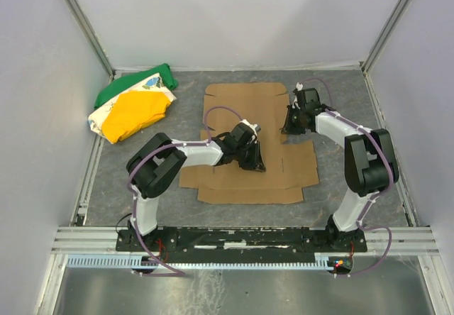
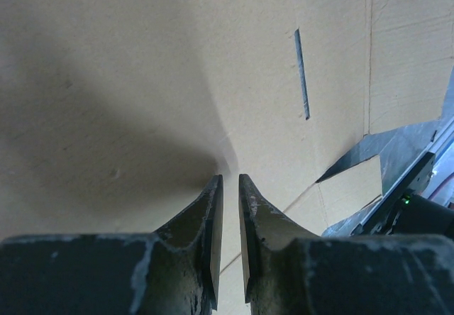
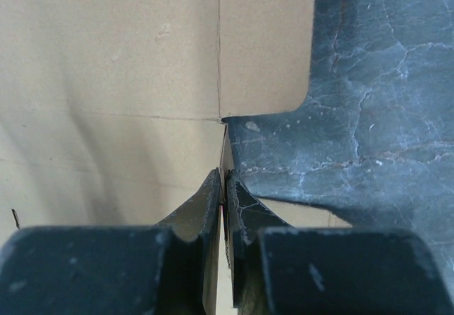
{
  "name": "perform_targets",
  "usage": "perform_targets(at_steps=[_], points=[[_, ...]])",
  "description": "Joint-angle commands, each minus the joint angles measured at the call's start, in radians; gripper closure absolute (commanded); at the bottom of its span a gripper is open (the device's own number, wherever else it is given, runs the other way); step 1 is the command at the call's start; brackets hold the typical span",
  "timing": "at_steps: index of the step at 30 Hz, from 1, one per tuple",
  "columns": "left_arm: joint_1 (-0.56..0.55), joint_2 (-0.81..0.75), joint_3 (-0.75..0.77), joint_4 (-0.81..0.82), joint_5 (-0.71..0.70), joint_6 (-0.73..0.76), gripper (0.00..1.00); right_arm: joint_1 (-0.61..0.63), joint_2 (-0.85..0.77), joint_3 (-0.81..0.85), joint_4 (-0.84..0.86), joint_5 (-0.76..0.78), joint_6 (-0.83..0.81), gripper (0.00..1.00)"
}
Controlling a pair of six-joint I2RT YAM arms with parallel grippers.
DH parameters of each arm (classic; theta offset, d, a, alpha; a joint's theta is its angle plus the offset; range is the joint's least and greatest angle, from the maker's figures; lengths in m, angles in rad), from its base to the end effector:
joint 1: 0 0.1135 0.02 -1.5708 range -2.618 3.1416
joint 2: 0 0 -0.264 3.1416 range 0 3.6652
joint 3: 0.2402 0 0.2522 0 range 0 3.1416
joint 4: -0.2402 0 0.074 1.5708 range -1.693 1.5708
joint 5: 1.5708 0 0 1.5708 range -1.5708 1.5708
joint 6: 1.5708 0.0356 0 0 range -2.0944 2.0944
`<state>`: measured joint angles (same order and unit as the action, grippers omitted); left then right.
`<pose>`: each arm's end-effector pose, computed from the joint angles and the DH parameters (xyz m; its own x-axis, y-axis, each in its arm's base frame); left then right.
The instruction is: Fold the paper box
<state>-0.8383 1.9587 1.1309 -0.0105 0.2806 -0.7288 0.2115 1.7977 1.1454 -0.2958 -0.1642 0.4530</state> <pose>0.2616 -0.3056 0.1376 -0.9292 0.0761 -0.3617 0.2942 0.7448 -0.5990 0.3646 0.0842 0.1811 -0.8455 0.2601 -0.4663 0.0776 0.9239 0.3746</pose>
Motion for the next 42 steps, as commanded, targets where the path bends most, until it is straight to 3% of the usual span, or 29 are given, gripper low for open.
perform_targets(at_steps=[1, 14, 22, 29, 34, 36, 38, 42], points=[[-0.003, 0.04, 0.027, 0.032, -0.004, -0.047, 0.77, 0.048, -0.085, -0.025, -0.071, 0.097, -0.024, 0.87], [-0.004, 0.069, 0.007, 0.073, -0.002, -0.071, 0.77, 0.105, -0.253, -0.313, -0.015, 0.189, 0.009, 0.87], [-0.007, 0.07, -0.004, 0.084, -0.005, -0.073, 0.77, 0.115, -0.278, -0.374, 0.008, 0.197, 0.023, 0.87], [-0.022, -0.131, -0.022, 0.058, -0.083, -0.008, 0.74, 0.123, -0.262, -0.371, 0.007, 0.212, 0.02, 0.87], [-0.019, -0.281, 0.06, -0.051, -0.282, 0.095, 0.71, 0.127, -0.266, -0.374, 0.007, 0.218, 0.018, 0.87], [-0.015, -0.301, 0.095, -0.046, -0.338, 0.143, 0.66, 0.127, -0.267, -0.375, 0.007, 0.218, 0.014, 0.87], [-0.008, -0.278, 0.148, -0.041, -0.311, 0.231, 0.55, 0.129, -0.269, -0.374, 0.006, 0.218, 0.013, 0.87], [-0.006, -0.148, 0.348, -0.22, -0.259, 0.451, 0.44, 0.128, -0.28, -0.372, -0.001, 0.218, 0.008, 0.87]])
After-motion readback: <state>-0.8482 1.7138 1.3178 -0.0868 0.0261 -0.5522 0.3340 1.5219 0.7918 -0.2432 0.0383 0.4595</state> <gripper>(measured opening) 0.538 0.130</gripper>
